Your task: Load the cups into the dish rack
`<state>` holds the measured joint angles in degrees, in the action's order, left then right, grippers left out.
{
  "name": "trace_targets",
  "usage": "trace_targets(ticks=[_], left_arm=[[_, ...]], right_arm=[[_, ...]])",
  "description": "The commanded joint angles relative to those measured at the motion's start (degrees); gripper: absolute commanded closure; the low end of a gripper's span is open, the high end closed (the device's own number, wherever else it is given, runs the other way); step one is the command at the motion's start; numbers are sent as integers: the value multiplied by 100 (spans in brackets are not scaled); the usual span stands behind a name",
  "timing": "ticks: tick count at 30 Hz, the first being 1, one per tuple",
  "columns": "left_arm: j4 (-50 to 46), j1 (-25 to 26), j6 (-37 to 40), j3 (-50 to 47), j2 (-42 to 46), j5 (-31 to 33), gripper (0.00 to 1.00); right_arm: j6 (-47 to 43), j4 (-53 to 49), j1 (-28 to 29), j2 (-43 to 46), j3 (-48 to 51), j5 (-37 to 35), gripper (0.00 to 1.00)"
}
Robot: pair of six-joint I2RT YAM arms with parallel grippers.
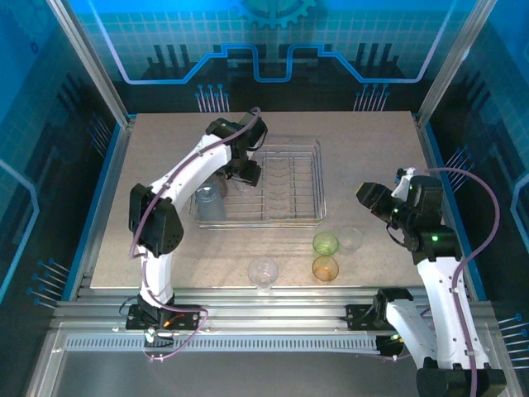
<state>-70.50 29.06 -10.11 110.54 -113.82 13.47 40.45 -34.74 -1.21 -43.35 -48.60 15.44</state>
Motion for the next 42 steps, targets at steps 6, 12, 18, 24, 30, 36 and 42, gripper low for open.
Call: trace_targets(ticks=[6, 12, 18, 24, 30, 36, 42], left_arm=[[-168, 46, 128, 301, -468, 522, 72], [16, 43, 176, 273, -707, 496, 71], [115, 42, 226, 318, -881, 540, 56], [133, 45, 279, 336, -1024, 744, 46], [243, 54, 303, 319, -1011, 760, 31], [306, 117, 381, 323, -906, 864, 10], [335, 464, 482, 321, -667, 1280, 1]], right_arm=[[-275, -248, -100, -99, -150, 103, 47], [-296, -216, -94, -112, -150, 82, 47], [-454, -331, -98, -138, -307, 71, 47], [-564, -418, -99, -107, -352, 72, 46], [-591, -520, -98, -60, -391, 55, 46], [-617, -578, -99, -33, -457, 35, 45], [-557, -542, -99, -72, -457, 120, 44]])
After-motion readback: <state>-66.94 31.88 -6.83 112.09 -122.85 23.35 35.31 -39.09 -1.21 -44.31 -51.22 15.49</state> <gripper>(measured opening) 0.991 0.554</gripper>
